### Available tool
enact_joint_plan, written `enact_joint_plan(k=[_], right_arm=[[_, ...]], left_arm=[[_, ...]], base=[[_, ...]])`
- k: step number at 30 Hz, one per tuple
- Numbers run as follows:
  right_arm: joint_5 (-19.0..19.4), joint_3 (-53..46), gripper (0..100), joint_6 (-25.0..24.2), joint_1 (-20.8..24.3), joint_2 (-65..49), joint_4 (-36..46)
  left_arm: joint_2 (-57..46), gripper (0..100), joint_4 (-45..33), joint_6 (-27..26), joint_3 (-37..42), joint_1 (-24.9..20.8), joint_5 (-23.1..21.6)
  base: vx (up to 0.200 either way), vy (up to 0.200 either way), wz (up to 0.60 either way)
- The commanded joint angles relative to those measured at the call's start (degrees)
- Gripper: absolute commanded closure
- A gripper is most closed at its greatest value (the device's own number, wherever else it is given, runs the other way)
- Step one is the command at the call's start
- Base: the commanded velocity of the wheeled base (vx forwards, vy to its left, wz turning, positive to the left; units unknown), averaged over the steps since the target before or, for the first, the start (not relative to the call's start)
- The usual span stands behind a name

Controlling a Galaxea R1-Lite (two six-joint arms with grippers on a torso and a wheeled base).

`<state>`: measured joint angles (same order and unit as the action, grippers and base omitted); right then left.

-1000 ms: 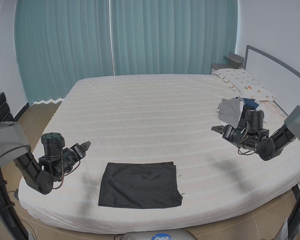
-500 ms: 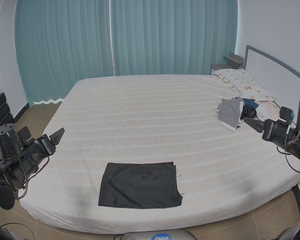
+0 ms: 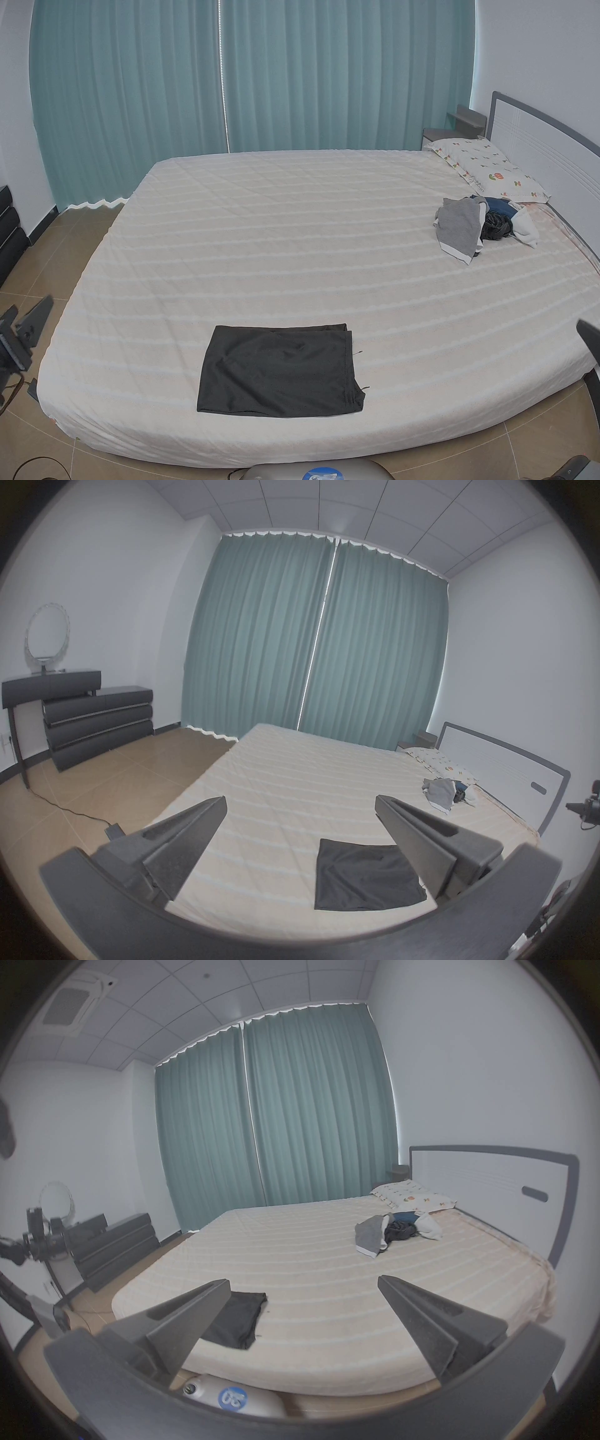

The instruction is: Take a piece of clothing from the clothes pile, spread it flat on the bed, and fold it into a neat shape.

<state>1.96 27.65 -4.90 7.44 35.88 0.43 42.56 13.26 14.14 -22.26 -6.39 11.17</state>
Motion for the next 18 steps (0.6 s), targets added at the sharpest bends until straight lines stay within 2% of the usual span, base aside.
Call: enact_joint_plan(k=[1,5,11,12,14,18], right_arm=[[-1.9,-5.9,0,7.1,-2.2,-30.5,19.1],[-5.0,-7.3,0,5.2,-2.5,-30.3,19.1],[-11.5,-7.6,0,4.9,-3.0,-30.4,19.5],[-11.5,-7.6,0,4.9,-3.0,-30.4,19.5],[-12.4,-8.5,0,6.7,-4.4,-31.1,20.4],[-8.8,-14.3,0,7.9,-7.3,-35.9,21.3]], left_arm=[[-26.6,0,-18.0,-4.1,-1.4,1.4,3.2],[-30.0,0,-20.5,-5.4,0.8,1.5,4.7],[-37.9,0,-26.0,-11.9,2.0,4.5,5.2],[-37.9,0,-26.0,-11.9,2.0,4.5,5.2],[-40.5,0,-26.4,-16.3,2.9,6.4,4.7],[-41.5,0,-25.2,-18.6,6.3,6.3,4.8]], base=[[0.0,0.0,0.0],[0.0,0.0,0.0],[0.0,0.0,0.0],[0.0,0.0,0.0],[0.0,0.0,0.0],[0.0,0.0,0.0]])
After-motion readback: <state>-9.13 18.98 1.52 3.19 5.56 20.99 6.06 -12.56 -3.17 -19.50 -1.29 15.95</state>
